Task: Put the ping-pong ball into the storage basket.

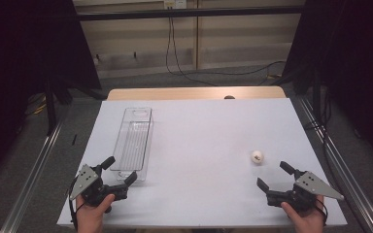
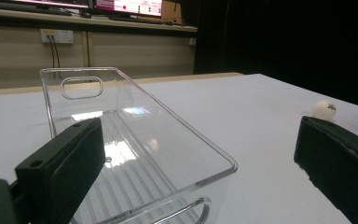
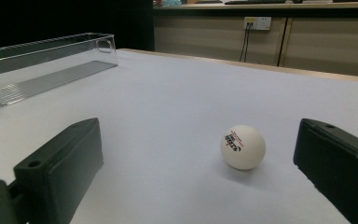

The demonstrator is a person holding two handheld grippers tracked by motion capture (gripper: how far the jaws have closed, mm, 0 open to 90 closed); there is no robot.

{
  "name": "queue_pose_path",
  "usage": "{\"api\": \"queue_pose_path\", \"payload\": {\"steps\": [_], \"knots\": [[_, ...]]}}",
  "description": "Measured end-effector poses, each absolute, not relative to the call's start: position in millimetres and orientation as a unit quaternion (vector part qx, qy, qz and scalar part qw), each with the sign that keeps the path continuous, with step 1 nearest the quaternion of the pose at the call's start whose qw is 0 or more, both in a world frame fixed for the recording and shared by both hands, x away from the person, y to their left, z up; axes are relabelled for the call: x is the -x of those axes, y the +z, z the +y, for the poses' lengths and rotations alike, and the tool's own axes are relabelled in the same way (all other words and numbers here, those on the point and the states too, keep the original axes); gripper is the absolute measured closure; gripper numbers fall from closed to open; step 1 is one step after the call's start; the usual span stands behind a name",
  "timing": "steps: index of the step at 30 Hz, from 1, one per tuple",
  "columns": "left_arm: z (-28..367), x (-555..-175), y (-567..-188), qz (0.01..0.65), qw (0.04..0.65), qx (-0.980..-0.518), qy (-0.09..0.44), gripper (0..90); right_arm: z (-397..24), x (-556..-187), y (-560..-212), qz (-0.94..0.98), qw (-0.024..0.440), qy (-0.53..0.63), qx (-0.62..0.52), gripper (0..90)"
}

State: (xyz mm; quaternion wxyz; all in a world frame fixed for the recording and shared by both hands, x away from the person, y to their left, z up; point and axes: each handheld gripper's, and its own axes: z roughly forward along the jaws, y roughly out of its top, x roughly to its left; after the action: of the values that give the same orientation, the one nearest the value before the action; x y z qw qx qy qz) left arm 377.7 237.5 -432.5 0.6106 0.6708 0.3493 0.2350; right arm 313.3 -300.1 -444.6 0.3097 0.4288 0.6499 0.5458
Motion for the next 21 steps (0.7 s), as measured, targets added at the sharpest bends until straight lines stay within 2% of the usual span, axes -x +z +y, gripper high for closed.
{"api": "queue_pose_path", "payload": {"steps": [21], "knots": [[237.2, -377.3, -431.3, 0.348, 0.608, -0.673, 0.239, 2.1, -300.7, -318.1, -443.3, 0.655, 0.318, 0.529, -0.436, 0.9]]}}
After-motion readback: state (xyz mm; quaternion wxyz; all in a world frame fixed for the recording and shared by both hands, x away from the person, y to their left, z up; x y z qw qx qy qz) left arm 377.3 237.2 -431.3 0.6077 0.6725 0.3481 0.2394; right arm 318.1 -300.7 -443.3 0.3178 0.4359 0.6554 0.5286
